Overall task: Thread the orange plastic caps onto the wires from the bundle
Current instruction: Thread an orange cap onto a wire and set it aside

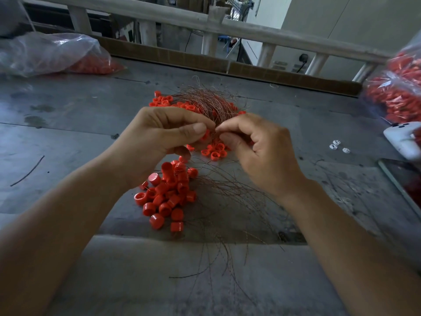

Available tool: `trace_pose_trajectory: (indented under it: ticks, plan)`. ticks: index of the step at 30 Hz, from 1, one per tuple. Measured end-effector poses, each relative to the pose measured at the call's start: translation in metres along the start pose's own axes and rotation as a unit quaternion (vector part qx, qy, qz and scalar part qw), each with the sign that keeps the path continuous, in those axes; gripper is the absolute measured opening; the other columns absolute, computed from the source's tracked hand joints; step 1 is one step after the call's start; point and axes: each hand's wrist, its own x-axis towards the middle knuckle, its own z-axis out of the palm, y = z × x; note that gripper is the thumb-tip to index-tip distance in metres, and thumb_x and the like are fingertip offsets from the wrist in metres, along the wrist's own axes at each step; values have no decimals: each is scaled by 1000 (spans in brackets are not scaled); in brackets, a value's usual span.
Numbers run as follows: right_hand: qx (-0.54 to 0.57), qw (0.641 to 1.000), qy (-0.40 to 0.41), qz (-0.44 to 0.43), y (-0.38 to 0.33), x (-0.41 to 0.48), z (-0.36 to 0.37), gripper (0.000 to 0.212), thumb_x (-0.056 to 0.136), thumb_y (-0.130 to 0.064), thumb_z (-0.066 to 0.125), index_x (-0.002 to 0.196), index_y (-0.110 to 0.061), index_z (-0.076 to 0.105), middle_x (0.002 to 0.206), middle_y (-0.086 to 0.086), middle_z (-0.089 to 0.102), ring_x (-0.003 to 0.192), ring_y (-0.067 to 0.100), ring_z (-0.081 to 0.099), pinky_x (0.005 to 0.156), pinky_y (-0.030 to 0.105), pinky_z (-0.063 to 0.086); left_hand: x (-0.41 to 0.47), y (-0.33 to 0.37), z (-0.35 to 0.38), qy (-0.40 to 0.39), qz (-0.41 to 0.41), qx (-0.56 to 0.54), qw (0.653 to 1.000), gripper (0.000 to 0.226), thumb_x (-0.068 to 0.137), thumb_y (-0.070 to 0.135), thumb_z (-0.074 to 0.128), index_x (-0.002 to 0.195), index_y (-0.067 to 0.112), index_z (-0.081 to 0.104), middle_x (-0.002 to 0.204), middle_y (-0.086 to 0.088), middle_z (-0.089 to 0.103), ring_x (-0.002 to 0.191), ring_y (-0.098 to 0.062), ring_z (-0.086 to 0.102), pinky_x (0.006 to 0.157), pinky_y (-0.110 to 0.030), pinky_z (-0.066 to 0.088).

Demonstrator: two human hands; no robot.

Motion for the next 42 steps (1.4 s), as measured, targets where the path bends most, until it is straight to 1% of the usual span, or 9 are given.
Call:
trace_pose_trajectory:
  ticks: [6, 10, 14, 17, 23, 32, 36, 39, 42]
  plan:
    - [26, 998, 6, 51, 2, 1, -7, 11, 85, -4, 58, 92, -4, 66, 80, -11, 58, 69, -3, 54, 66, 7, 41, 1, 0, -1, 21, -16, 6, 1000, 22, 60, 31, 65, 78, 23, 75, 71, 0, 71, 68, -10, 66, 58, -17, 53]
    - [23, 1000, 2, 5, -5, -1, -3, 10, 83, -7, 62, 90, -5, 69, 79, 6, 65, 72, 11, 58, 65, 16, 46, -1, -4, 5, -3, -27, 8, 1000, 20, 64, 25, 65, 81, 22, 75, 75, -4, 72, 69, -13, 68, 59, -20, 55]
    - [33, 997, 55, 35, -3, 0, -9, 10, 82, -10, 64, 91, -13, 70, 76, -11, 52, 69, -4, 49, 62, 7, 37, 0, -3, 1, -6, -43, -126, 991, 22, 64, 6, 60, 77, 16, 76, 76, -2, 73, 68, -12, 70, 59, -19, 55]
    - [64, 994, 70, 50, -3, 0, -13, 16, 82, -11, 65, 93, -22, 63, 75, -17, 50, 67, -6, 50, 63, 6, 36, 0, -3, 1, -18, -44, -166, 985, 28, 65, -2, 56, 78, 13, 75, 79, -5, 73, 71, -13, 70, 61, -19, 55]
    - [78, 993, 59, 61, -7, -1, -11, 7, 81, -12, 64, 80, -18, 61, 74, -6, 56, 65, -1, 49, 63, 9, 36, -1, -2, 2, -33, -38, -156, 986, 24, 57, 13, 68, 80, 16, 75, 81, -4, 73, 72, -16, 71, 58, -20, 55]
    - [99, 992, 50, 59, -9, -2, -10, 10, 82, -11, 62, 79, -20, 58, 75, -7, 55, 68, 2, 51, 62, 10, 37, -1, -4, 2, -45, -40, -163, 985, 26, 55, 8, 69, 79, 15, 75, 84, -10, 73, 76, -17, 71, 61, -20, 55]
    - [105, 992, 45, 60, -9, -2, -10, 12, 82, -10, 62, 79, -20, 58, 75, -8, 55, 68, 2, 51, 62, 11, 38, -2, -2, 1, -38, -30, -139, 989, 23, 52, 12, 71, 74, 17, 74, 72, 0, 70, 65, -10, 68, 58, -17, 53]
    - [106, 991, 40, 64, -9, -1, -10, 11, 82, -10, 62, 79, -19, 58, 75, -7, 55, 69, 3, 51, 63, 10, 37, -1, -2, 2, -21, -41, -144, 988, 20, 61, 13, 68, 80, 15, 72, 71, -2, 69, 62, -11, 67, 56, -19, 54]
    - [105, 992, 35, 68, -9, -2, -10, 11, 82, -10, 62, 78, -20, 58, 75, -7, 55, 69, 3, 51, 63, 10, 37, -1, -2, 4, -17, -41, -158, 986, 19, 68, 4, 58, 79, 11, 72, 73, -5, 70, 67, -14, 69, 59, -19, 54]
